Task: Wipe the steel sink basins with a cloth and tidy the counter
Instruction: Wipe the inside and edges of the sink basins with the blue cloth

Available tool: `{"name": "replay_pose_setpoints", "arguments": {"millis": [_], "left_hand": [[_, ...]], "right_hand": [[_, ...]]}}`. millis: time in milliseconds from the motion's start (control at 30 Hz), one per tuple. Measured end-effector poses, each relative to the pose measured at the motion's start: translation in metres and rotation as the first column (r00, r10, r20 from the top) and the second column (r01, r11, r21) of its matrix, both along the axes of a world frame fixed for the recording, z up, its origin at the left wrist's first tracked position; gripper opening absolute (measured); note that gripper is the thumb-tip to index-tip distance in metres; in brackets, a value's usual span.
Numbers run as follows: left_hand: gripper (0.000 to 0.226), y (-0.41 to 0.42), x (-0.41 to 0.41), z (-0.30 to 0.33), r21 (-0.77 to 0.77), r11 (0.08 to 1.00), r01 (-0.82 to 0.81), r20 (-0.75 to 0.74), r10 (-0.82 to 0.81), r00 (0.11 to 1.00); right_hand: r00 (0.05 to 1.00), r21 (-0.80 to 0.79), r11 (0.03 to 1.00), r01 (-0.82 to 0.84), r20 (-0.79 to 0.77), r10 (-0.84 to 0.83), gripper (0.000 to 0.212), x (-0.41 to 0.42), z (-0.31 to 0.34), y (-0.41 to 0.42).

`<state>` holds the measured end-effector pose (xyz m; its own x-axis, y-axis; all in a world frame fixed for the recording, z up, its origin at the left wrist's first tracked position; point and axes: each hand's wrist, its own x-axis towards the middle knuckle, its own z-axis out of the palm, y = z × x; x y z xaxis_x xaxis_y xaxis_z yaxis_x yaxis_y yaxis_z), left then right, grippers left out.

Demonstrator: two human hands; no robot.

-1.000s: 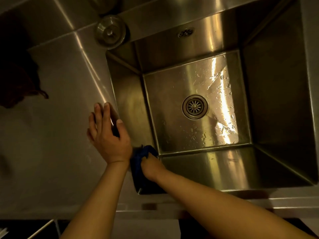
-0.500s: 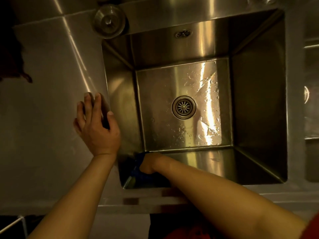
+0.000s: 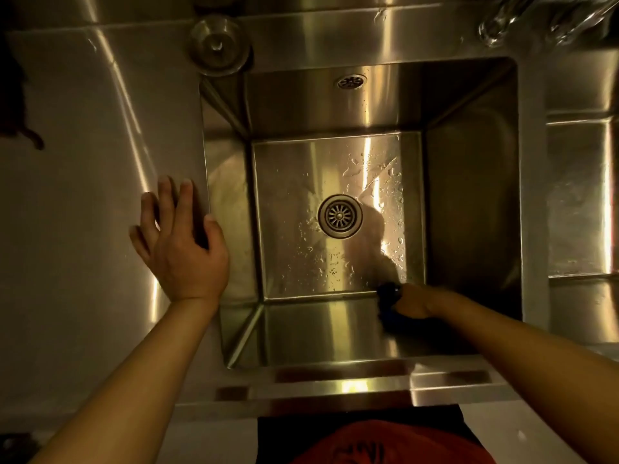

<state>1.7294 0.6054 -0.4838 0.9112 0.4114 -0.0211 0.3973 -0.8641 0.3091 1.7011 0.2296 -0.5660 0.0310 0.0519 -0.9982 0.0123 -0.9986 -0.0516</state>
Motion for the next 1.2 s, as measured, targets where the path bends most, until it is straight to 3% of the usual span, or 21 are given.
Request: {"name": "replay_pose_setpoints", "arguments": {"millis": [267, 433, 600, 867, 1033, 1200], "left_hand": [[0.058, -0.003, 0.0, 0.004, 0.0, 1.0, -0.003, -0.007, 0.003, 1.0], [0.058, -0.002, -0.002, 0.002, 0.0, 1.0, 0.005, -0.001, -0.005, 1.0], [0.058, -0.001, -0.001, -0.001, 0.021, 1.0, 0.002, 0.009, -0.002, 1.0], [0.057, 0.0, -0.002, 0.0, 0.017, 1.0, 0.011, 0.027, -0.011, 1.0], [0.057, 0.0, -0.001, 0.002, 0.001, 1.0, 0.021, 0.031, -0.021, 0.999], [0.058, 0.003, -0.001, -0.002, -0.017, 0.999, 0.032, 0.039, -0.032, 0.999]], "right_hand": [[0.999, 0.333, 0.943, 0.008, -0.035, 0.004, 0.047, -0.025, -0.005, 0.135], [0.993, 0.475, 0.872, 0.118, -0.047, -0.108, 0.053, -0.042, 0.01, 0.22], [0.971, 0.444, 0.866, 0.229, -0.046, -0.233, 0.045, -0.046, 0.009, 0.2], [0.987, 0.241, 0.959, 0.149, 0.018, -0.158, 0.046, -0.031, -0.005, 0.092], [0.971, 0.075, 0.987, 0.144, 0.181, -0.155, 0.052, -0.025, 0.011, 0.024], [0.915, 0.055, 0.995, 0.085, 0.39, -0.1, 0.04, -0.02, 0.05, -0.021]]}}
